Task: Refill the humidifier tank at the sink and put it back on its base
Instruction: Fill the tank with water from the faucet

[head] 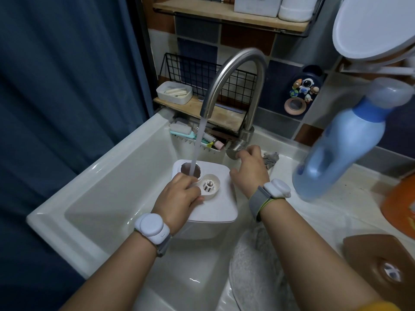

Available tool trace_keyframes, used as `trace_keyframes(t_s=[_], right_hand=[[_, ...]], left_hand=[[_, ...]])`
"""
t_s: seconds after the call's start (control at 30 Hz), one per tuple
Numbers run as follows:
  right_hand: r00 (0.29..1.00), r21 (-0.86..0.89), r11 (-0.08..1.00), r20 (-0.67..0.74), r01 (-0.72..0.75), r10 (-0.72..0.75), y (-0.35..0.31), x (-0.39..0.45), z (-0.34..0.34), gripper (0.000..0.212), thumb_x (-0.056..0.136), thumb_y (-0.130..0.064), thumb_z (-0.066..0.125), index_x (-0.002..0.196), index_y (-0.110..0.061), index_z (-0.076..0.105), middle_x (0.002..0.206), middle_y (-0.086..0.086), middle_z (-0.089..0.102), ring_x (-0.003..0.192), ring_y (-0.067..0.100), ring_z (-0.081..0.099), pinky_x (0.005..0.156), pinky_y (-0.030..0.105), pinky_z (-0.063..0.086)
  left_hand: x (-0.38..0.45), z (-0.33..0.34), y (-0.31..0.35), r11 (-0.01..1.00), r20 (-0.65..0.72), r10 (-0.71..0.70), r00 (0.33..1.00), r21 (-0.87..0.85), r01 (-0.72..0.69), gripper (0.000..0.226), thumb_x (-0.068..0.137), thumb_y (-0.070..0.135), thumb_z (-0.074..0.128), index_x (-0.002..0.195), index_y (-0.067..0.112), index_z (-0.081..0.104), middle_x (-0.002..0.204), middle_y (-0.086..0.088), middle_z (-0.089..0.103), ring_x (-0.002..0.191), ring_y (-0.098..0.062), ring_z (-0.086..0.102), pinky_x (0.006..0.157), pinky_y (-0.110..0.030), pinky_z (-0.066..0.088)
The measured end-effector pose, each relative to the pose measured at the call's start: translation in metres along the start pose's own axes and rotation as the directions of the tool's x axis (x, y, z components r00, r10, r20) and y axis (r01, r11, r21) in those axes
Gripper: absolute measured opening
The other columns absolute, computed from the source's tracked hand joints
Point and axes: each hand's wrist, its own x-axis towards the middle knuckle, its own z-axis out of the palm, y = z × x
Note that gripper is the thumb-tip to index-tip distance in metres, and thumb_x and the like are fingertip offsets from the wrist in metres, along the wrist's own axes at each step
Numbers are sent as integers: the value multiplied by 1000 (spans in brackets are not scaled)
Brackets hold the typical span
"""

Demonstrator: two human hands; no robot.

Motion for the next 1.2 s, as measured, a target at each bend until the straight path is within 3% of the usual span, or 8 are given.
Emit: trace_keyframes(t_s=[0.4,0.7,1.03,1.2], right_hand=[[992,-78,997,127,-10,20,0,3,4,50,82,-17,58,132,-9,52,136,13,43,128,31,38,103,35,40],[991,-96,995,133,3,10,2,7,5,46,82,-15,59,126,-3,54,133,14,45,126,31,39,102,32,37],[998,-25,999,42,-48,49,14,22,-1,38,82,-9,57,120,-5,62,123,14,51,123,29,44,95,24,32],[996,14,999,85,-40,39,13,14,0,40,82,-15,61,122,-10,61,129,12,49,125,28,45,100,26,34]], left_hand=[[-1,2,0,1000,12,-8,1000,-2,8,33,86,35,53,71,9,66,99,-7,67,95,-21,47,73,-28,46],[1,3,-4,999,25,-31,999,-15,31,34,86,35,53,71,8,67,100,-9,67,94,-22,47,73,-29,50],[1,4,-5,998,52,-36,998,-46,38,32,89,34,54,73,9,65,102,-9,65,95,-24,48,78,-29,41],[1,-6,-9,970,-5,-195,981,-150,192,33,88,34,55,73,8,68,101,-11,64,94,-28,52,84,-29,39]])
